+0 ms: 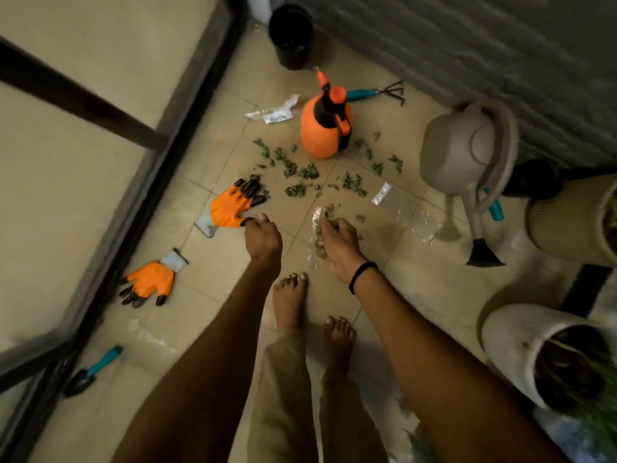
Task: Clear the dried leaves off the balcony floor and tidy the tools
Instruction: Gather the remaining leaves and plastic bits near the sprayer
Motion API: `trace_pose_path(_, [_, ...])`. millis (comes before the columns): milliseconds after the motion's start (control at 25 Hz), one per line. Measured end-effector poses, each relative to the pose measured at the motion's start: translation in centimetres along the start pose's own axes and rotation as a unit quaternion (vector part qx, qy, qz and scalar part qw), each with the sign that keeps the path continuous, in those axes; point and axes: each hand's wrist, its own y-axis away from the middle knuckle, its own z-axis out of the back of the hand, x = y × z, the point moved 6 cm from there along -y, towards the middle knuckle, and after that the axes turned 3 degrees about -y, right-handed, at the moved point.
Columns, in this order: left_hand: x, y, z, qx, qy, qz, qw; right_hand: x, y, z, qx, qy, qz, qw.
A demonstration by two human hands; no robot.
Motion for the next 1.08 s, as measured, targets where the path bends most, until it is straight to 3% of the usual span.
trace_pose_path(160, [0.7,4.6,12.6,-0.049,0.161,0.07,0.983,1.0,10.1,-6.3,0.076,0.075,0.015,0.994])
trace_pose_path(360, [3.1,16.9,32.2,-0.126,0.36,0.11,0.918,0.8,30.2,-13.2,0.156,0.192,0.055,0.967])
trace_pose_path(560, [7.2,29.7,50.5,-0.217,0.55,0.125,0.797,-4.0,50.6,-22.4,0.29,0.266,0.083,0.916])
trace_pose_path(840, [26.0,43.7,72.5,-0.332,0.709,0.099,0.615,-24.4,73.2,-33.0,0.445,0.403,0.071,0.797])
trace_pose_path(1080, [47.3,52.9,85.0,-0.403,0.761,0.129,0.492,-45.8,87.3,-37.2,0.487,0.501,0.031,0.715])
